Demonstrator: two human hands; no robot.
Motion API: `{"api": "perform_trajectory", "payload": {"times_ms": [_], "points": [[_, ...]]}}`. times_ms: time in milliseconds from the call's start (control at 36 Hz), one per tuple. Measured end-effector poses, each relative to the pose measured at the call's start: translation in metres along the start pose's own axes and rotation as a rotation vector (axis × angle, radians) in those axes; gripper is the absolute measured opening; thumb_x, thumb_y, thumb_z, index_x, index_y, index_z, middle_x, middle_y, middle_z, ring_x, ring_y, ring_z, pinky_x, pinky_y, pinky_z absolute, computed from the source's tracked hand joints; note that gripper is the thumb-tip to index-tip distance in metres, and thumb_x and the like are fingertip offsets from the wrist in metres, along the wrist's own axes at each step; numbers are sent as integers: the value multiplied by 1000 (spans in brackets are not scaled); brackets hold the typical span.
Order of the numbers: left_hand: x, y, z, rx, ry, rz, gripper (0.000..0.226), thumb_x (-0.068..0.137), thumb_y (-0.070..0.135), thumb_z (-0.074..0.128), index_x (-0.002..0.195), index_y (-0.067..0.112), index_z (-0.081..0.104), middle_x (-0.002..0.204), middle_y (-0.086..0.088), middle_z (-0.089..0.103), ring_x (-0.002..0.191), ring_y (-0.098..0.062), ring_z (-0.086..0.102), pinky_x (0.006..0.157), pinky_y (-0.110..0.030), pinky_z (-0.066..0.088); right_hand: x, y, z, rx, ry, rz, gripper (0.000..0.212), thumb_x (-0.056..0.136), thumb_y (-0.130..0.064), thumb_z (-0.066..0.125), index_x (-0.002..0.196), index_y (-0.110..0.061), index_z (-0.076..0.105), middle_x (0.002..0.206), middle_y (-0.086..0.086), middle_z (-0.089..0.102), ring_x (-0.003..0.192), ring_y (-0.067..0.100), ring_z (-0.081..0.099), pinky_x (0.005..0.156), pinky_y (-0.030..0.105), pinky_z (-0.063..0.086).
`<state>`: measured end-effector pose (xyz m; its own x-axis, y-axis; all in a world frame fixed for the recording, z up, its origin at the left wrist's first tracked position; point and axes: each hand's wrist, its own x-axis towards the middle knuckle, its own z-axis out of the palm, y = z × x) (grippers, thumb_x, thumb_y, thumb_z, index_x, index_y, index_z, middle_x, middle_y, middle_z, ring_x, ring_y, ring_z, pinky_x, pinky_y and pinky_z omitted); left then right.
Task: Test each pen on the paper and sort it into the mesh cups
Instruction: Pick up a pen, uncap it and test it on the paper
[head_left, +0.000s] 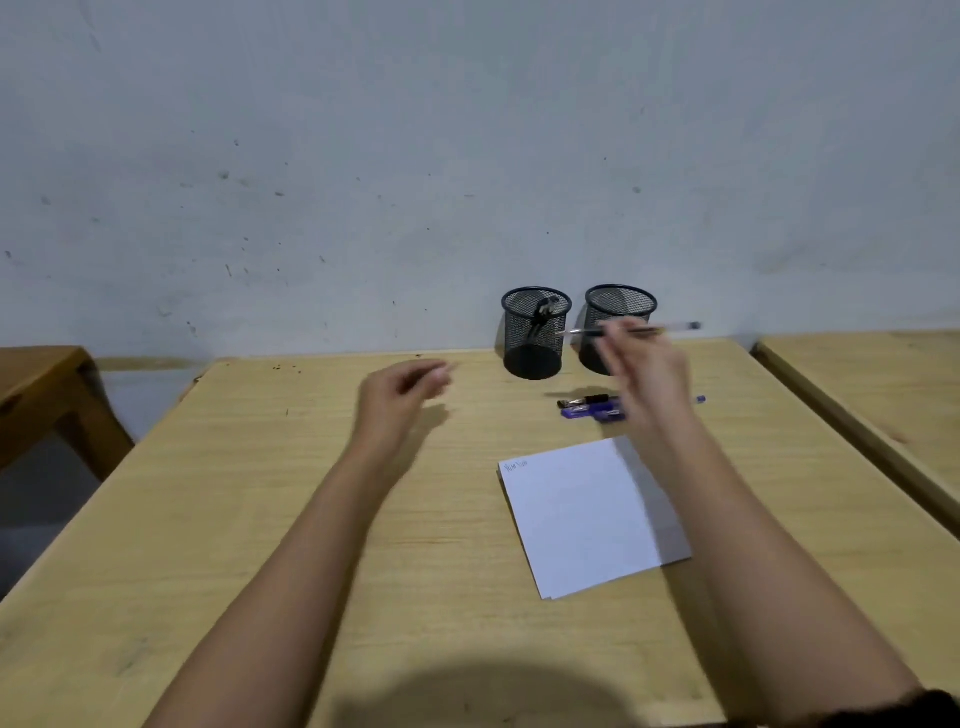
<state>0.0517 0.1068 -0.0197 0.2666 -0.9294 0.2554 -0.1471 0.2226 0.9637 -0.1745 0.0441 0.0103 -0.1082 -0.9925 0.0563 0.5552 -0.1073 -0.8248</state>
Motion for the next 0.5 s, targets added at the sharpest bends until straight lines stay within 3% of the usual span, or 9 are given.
{"api": "perform_trajectory", "payload": {"times_ms": [56,139,222,306,417,500], "points": [[0,-11,-33,31,70,-35,22,87,3,60,108,5,64,83,-3,65,78,-11,62,57,-8,47,7,-28,-30,90,47,-46,13,79,5,60,78,-7,55,59,-7,66,62,2,66,69,15,55],[5,-22,-56,90,99,-67,18,86,7,64,103,4,67,84,-2,68,82,-14,64,65,-11,48,7,-40,-50,51,58,-79,17,83,6,59,76,-9,56,61,-5,67,68,6,67,74,19,55],[10,-24,-37,101,65,-75,12,84,8,66,96,10,69,86,-2,68,84,-16,64,70,-18,48,0,-20,-35,-79,11,-56,16,79,4,65,72,-8,57,67,1,63,68,11,66,74,21,56],[7,-28,-12,192,-10,-26,12,83,9,68,95,11,70,88,-1,67,81,-8,61,68,-10,45,-6,0,-23,-222,-11,-56,16,76,2,70,71,-6,57,65,4,59,64,11,64,76,24,57],[4,-38,1,392,-128,16,17,83,14,68,100,13,71,93,5,67,84,3,58,73,-8,40,-13,12,-15,-405,-47,-33,19,74,-3,74,73,-6,55,67,9,56,63,15,61,62,20,56],[3,-41,4,459,-184,45,19,84,14,67,103,12,70,93,5,66,85,-1,59,72,-4,40,-18,19,-13,-467,-56,-20,25,75,-7,75,71,-10,51,65,8,56,53,12,60,54,20,54]]}}
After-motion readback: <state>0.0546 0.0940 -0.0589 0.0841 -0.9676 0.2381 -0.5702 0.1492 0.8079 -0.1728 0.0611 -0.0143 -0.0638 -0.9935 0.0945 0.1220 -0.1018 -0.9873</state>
